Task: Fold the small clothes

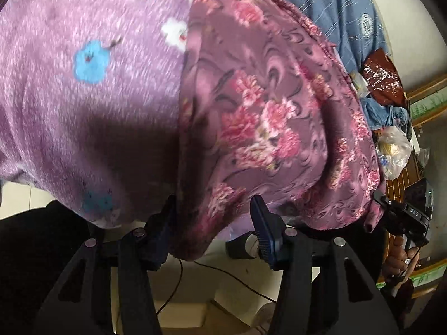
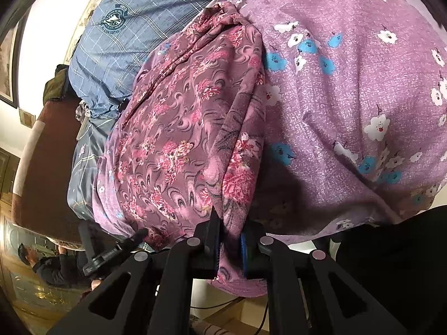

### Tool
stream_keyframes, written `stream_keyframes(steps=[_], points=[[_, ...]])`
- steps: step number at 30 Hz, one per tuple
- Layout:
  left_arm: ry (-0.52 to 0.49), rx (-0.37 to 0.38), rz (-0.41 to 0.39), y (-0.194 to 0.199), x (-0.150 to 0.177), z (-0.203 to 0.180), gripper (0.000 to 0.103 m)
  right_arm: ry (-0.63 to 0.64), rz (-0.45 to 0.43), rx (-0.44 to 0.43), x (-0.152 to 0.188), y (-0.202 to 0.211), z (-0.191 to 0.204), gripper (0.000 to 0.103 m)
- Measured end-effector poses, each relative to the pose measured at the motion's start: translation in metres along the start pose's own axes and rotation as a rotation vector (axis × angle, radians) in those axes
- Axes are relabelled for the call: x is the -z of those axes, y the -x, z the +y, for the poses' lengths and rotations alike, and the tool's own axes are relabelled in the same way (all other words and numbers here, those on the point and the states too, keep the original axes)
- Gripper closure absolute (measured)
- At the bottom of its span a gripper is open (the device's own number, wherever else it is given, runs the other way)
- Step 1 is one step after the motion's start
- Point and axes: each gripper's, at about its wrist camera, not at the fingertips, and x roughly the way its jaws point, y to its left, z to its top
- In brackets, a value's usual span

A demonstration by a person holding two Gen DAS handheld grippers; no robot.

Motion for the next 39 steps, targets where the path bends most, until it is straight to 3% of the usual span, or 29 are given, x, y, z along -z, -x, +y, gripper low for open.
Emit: stream_keyframes(steps=[1, 3, 6, 14, 17, 22, 28, 33, 39], points=[[0.006, 0.008, -0.009, 0.002, 0.000, 0.001, 0.056, -0.001, 0.000, -0.002, 0.000, 0.000, 0.000, 0.093], [0.010, 0.030, -0.027, 0.005, -0.001, 0.001, 0.087, -0.002, 0.000, -0.004, 0.001, -0.001, 0.000, 0.093], [-0.015, 0.029, -0.037, 0.007, 0.001, -0.003, 0.099, -0.001, -0.004, -0.010, 0.000, 0.001, -0.001, 0.093], [-0.025, 0.063, -0.031, 0.016, 0.002, -0.004, 0.100, -0.002, -0.018, -0.020, 0.000, 0.010, -0.004, 0.093], [-0.036, 0.111, -0.044, 0.030, 0.001, -0.007, 0.101, 0.004, -0.019, -0.041, -0.002, 0.017, 0.001, 0.093], [-0.062, 0.246, -0.095, 0.071, -0.001, -0.023, 0.101, 0.033, -0.045, -0.144, -0.013, 0.044, 0.017, 0.093], [-0.075, 0.402, -0.223, 0.125, -0.032, -0.044, 0.101, -0.023, -0.087, -0.340, -0.025, 0.054, 0.012, 0.093], [-0.031, 0.482, -0.298, 0.148, -0.062, -0.049, 0.101, -0.085, -0.033, -0.311, -0.028, 0.032, -0.006, 0.092], [-0.030, 0.477, -0.341, 0.159, -0.099, -0.058, 0.101, -0.112, -0.025, -0.370, -0.036, 0.028, 0.000, 0.092]])
